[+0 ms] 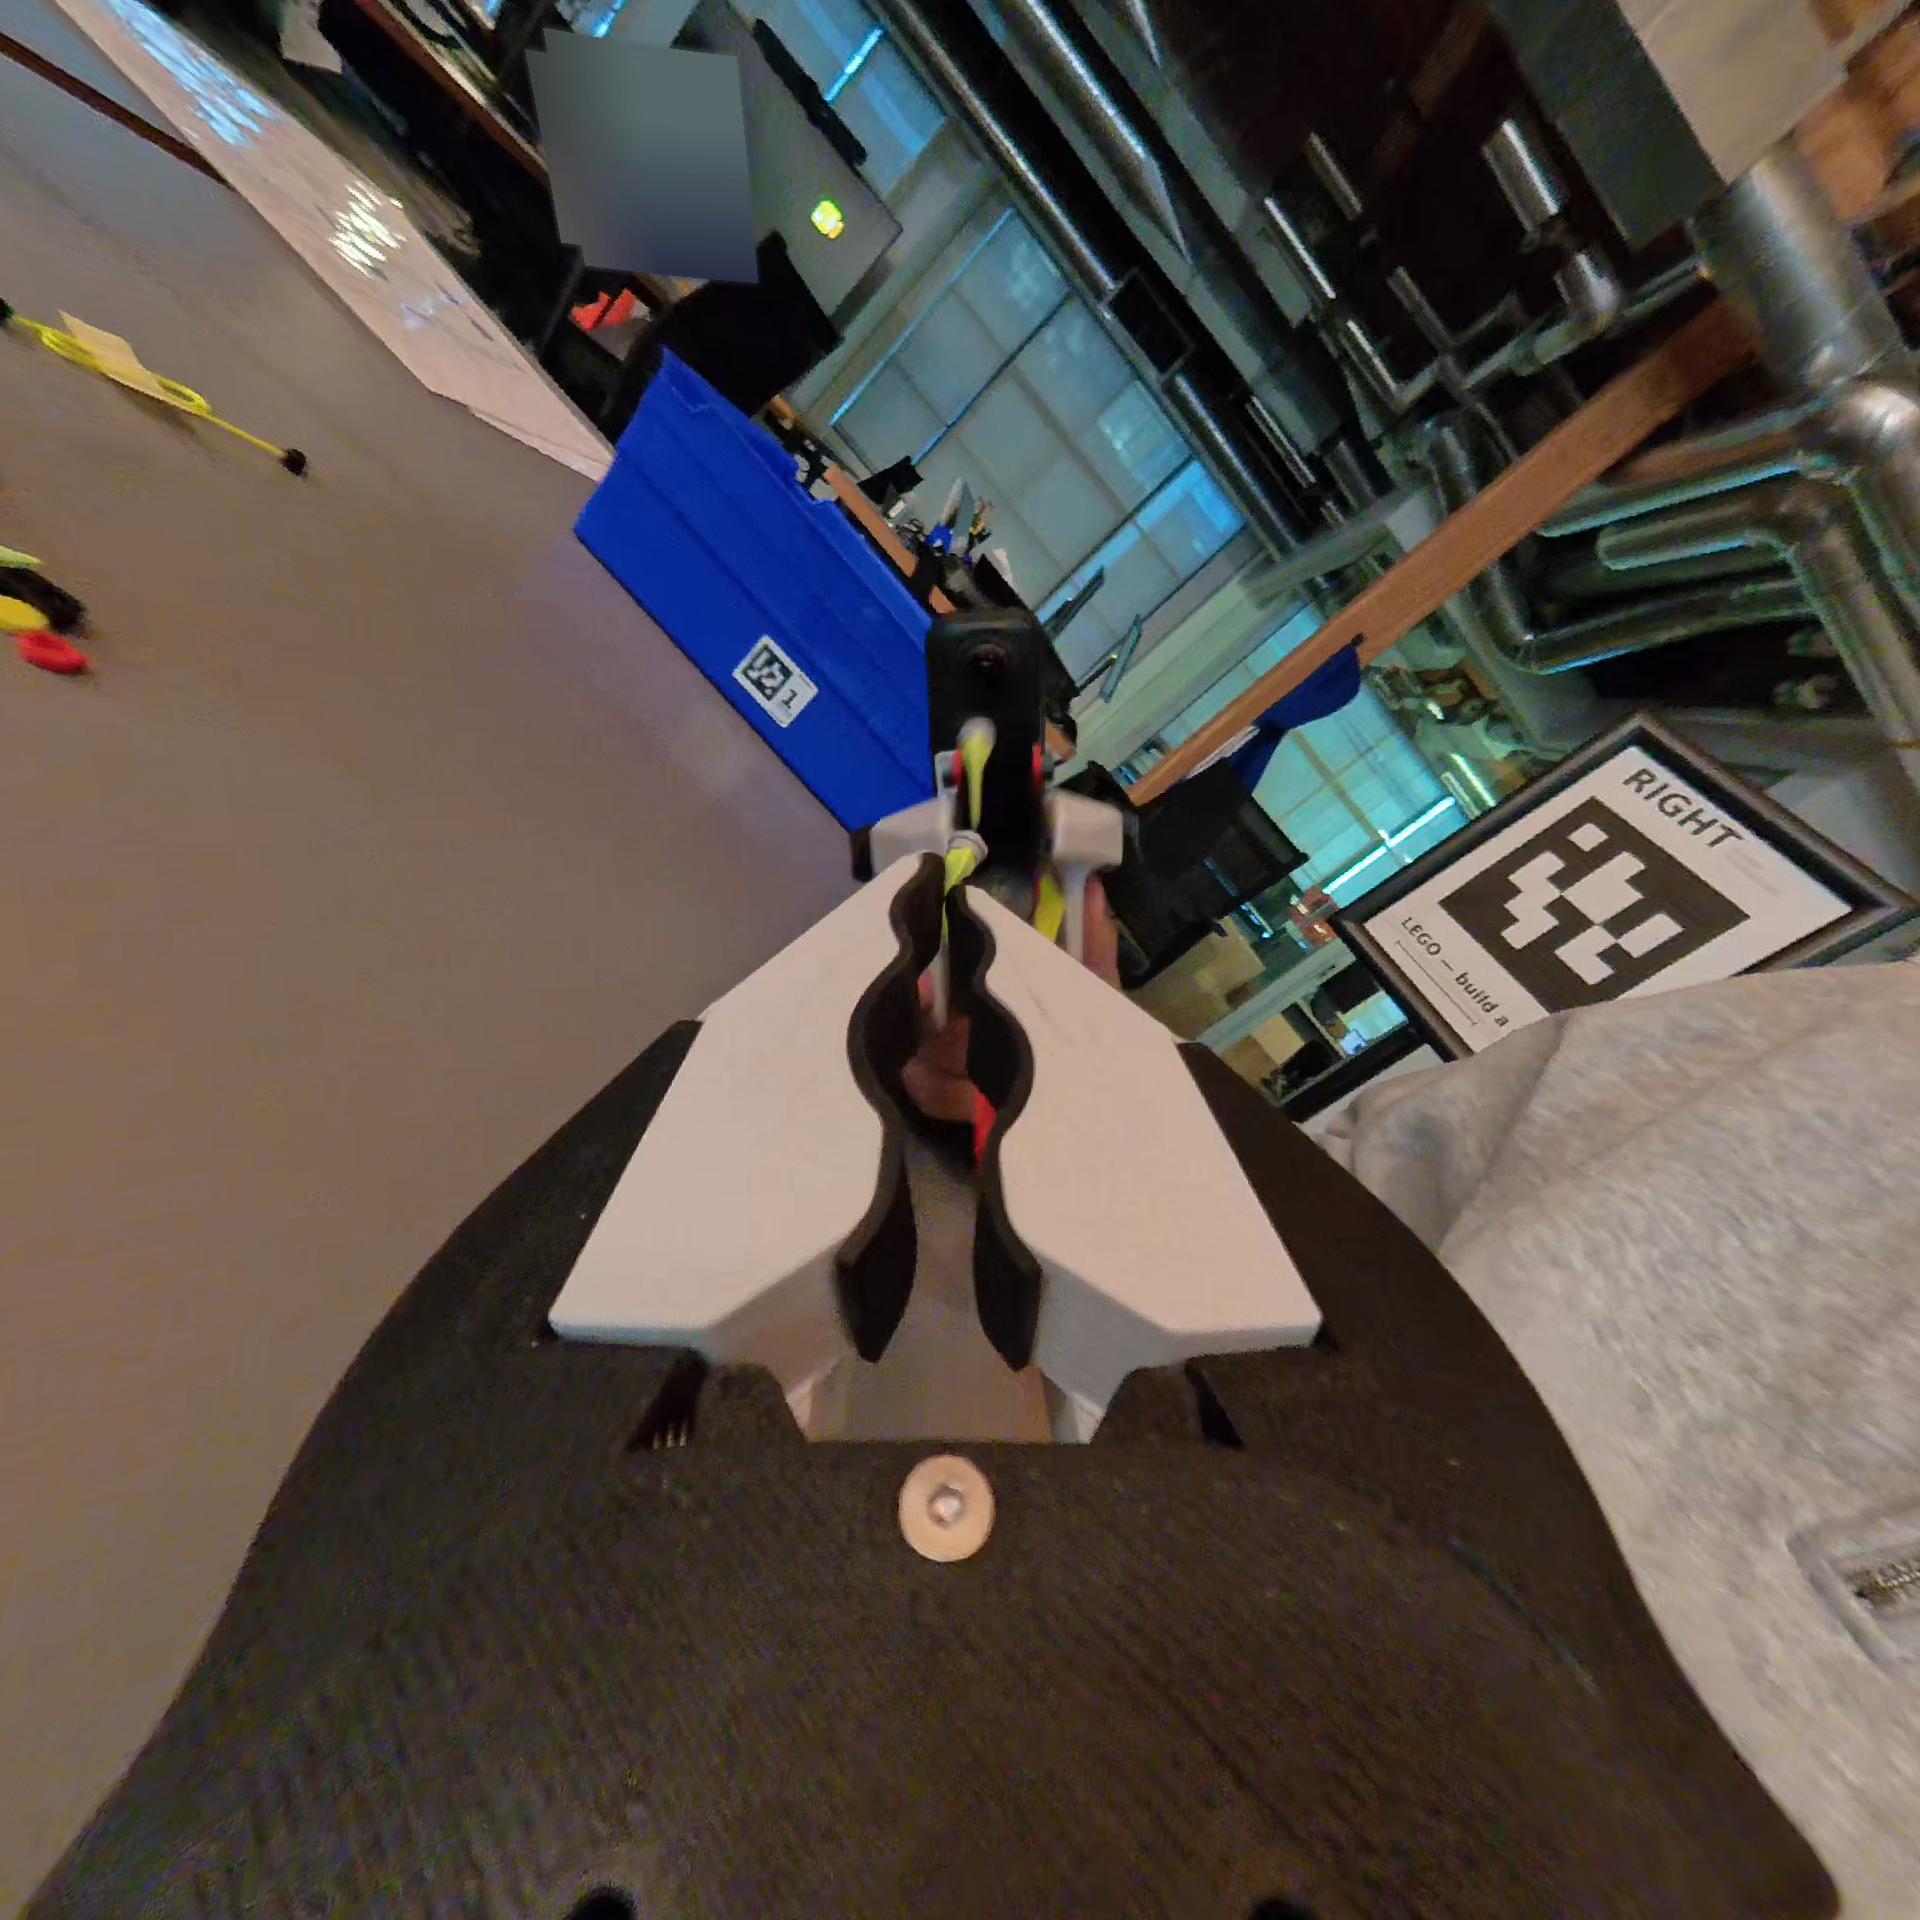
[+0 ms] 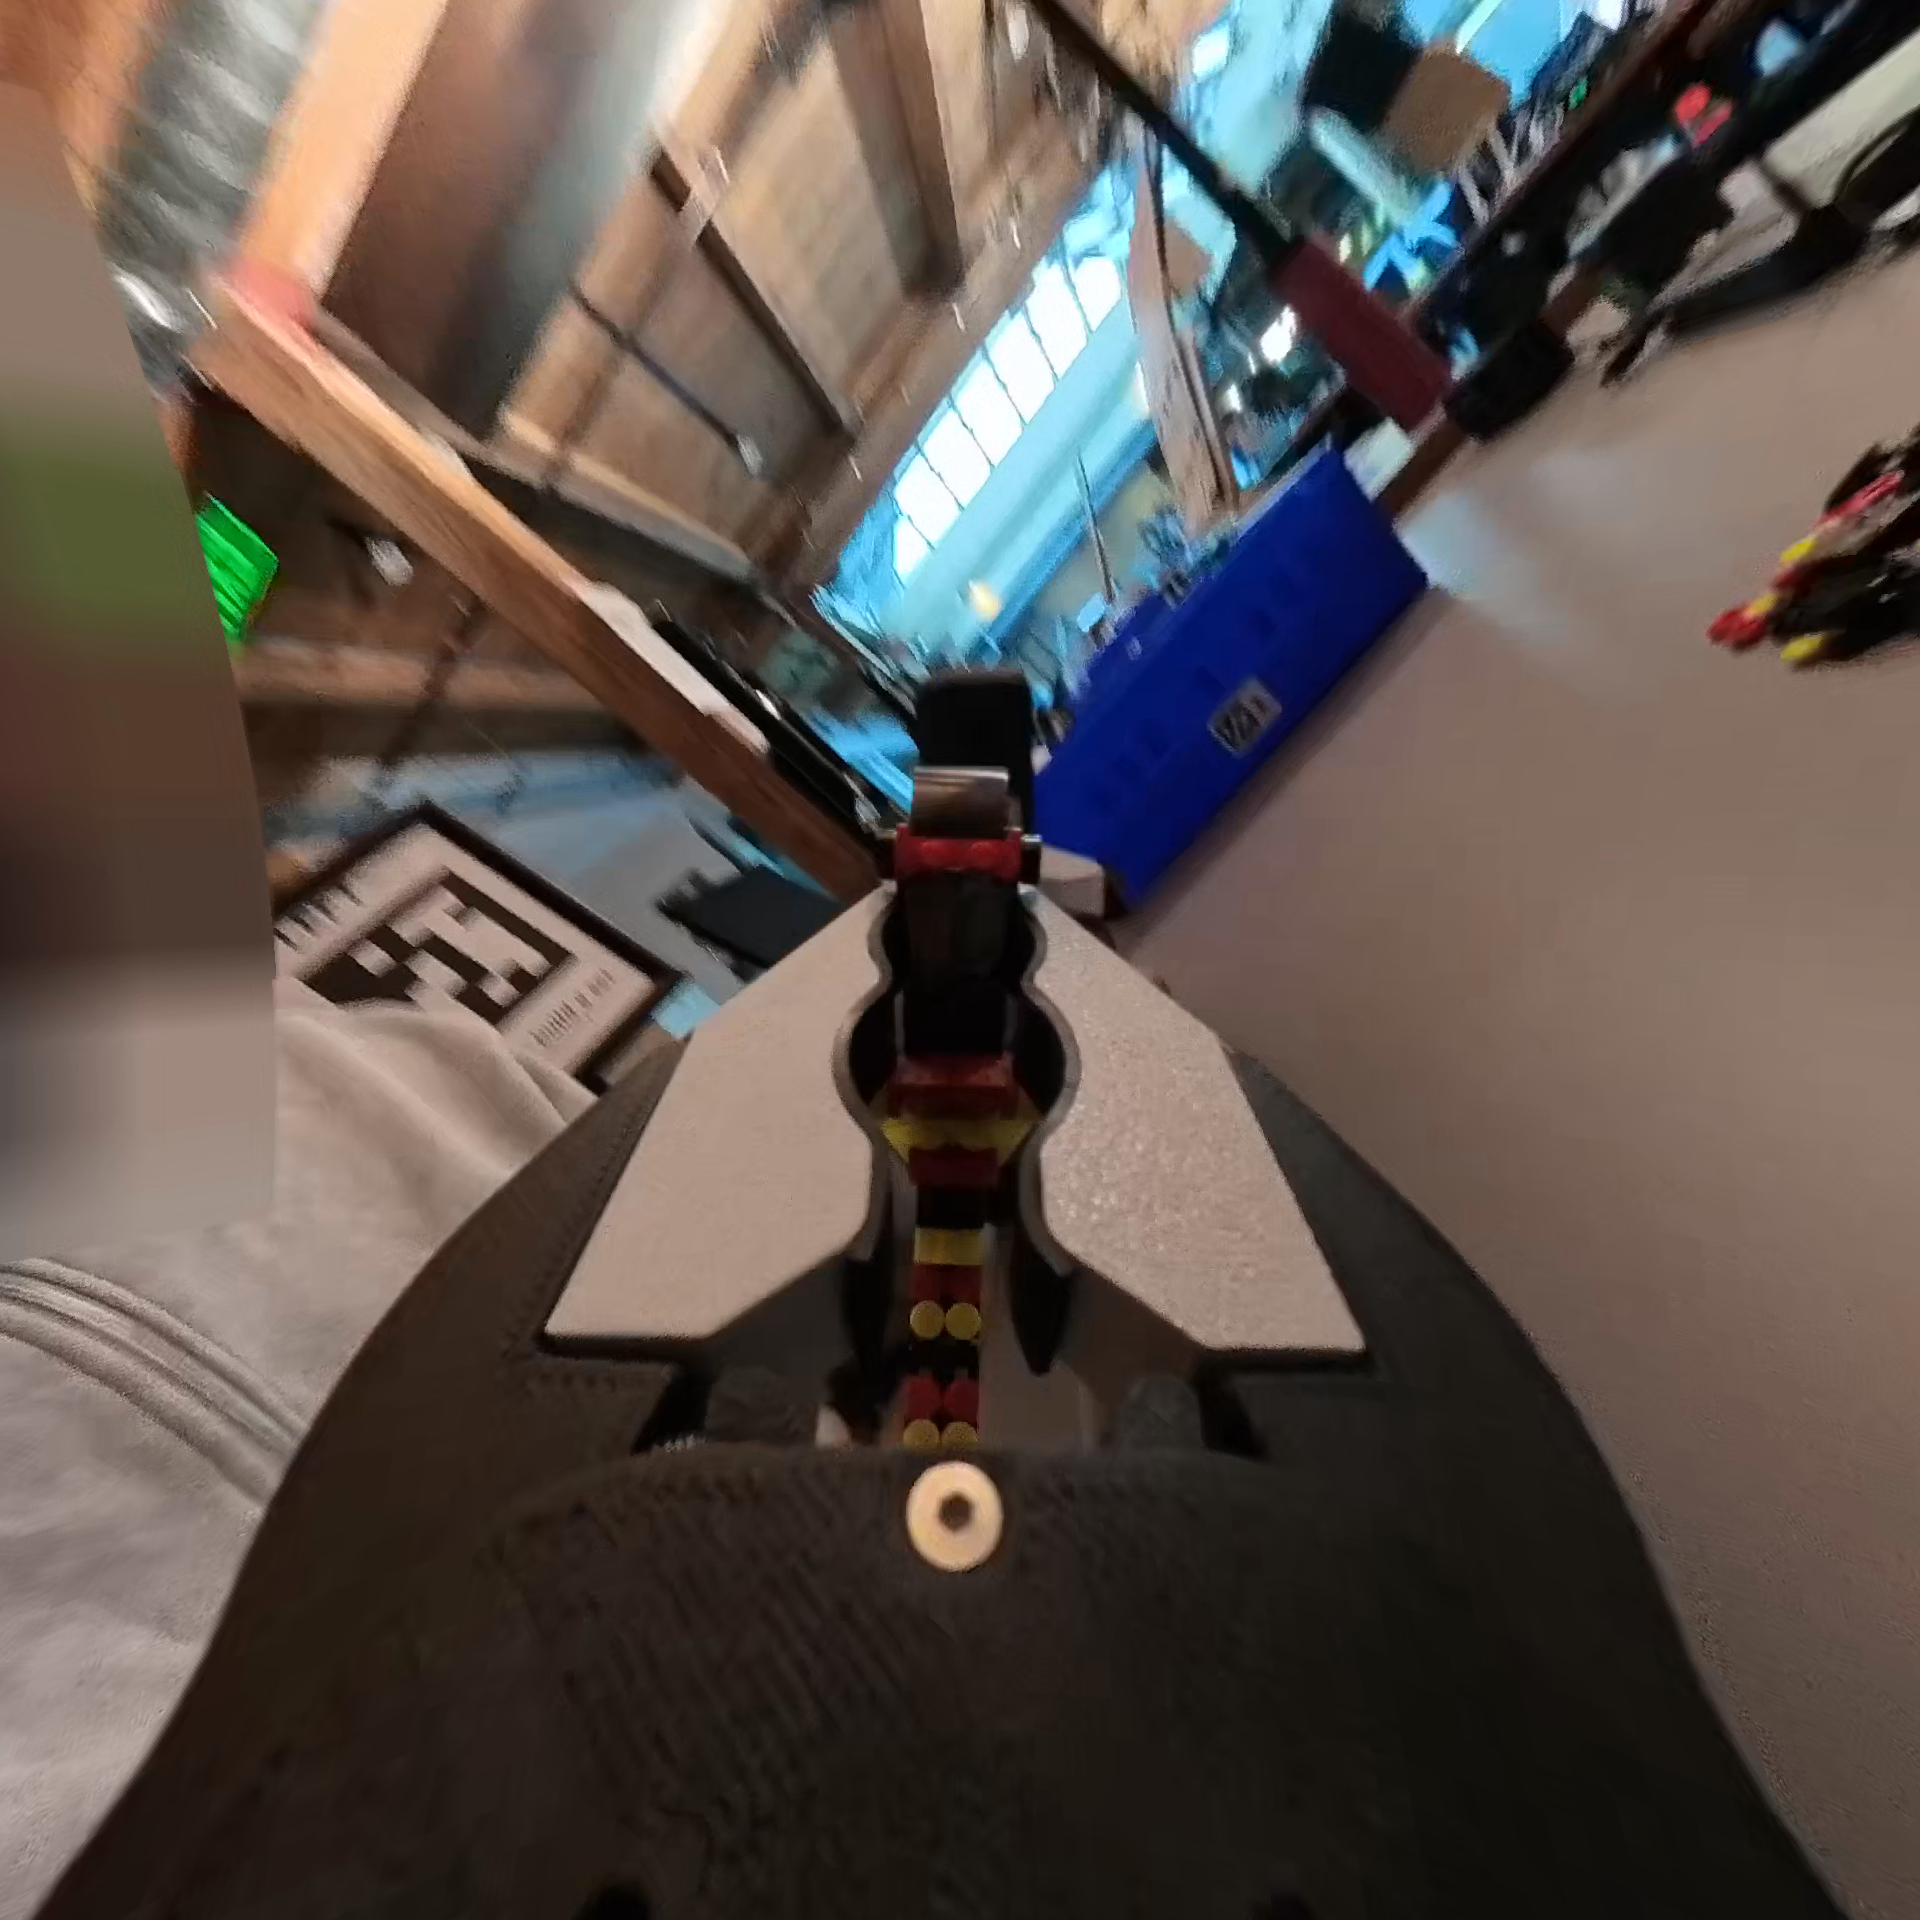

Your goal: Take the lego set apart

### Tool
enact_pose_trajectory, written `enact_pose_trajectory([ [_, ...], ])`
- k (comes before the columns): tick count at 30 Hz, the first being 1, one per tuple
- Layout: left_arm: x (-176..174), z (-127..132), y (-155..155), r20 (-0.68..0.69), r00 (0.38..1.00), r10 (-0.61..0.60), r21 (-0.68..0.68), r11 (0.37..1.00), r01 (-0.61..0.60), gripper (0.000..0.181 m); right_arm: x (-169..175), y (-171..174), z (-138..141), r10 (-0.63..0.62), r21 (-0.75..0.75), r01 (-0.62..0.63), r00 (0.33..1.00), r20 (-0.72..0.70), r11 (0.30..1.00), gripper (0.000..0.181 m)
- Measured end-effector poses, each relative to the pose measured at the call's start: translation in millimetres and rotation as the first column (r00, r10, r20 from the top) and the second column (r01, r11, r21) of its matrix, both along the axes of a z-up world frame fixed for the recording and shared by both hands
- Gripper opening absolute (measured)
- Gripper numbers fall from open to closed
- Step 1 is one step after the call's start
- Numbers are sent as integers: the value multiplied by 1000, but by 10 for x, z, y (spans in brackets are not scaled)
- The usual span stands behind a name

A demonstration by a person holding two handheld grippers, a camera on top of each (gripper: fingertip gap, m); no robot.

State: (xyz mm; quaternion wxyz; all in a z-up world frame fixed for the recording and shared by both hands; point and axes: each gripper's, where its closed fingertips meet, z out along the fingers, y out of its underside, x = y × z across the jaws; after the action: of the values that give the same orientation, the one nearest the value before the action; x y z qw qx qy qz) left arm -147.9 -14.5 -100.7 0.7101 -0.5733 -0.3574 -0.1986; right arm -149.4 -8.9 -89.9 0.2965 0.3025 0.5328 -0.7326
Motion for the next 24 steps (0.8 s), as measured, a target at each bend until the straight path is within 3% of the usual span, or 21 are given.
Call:
enact_pose_trajectory([
  [2, -16, 88, -66, -1, 1000, 2, 57, 998, -2, 0, -125, 133, -3, -46, -13, 46, 998, 41, 999, 14],
  [5, -52, 103, -118, -2, 1000, 21, 62, 998, -21, 0, -122, 110, -74, -70, 105, 75, 996, -54, 992, 14],
  [11, -58, 83, -121, 14, 1000, 16, 94, 995, -17, 0, -14, -16, -112, -21, 106, 27, 998, -56, 994, 14],
  [16, -66, 78, -131, 5, 1000, 24, 92, 995, -25, 0, -102, 49, -124, -70, 105, 74, 997, -42, 992, 14],
  [24, -120, -99, -107, -62, 995, 84, -64, 994, -88, 0, -410, 171, -528, -284, 377, 269, 959, -19, 886, 17],
])
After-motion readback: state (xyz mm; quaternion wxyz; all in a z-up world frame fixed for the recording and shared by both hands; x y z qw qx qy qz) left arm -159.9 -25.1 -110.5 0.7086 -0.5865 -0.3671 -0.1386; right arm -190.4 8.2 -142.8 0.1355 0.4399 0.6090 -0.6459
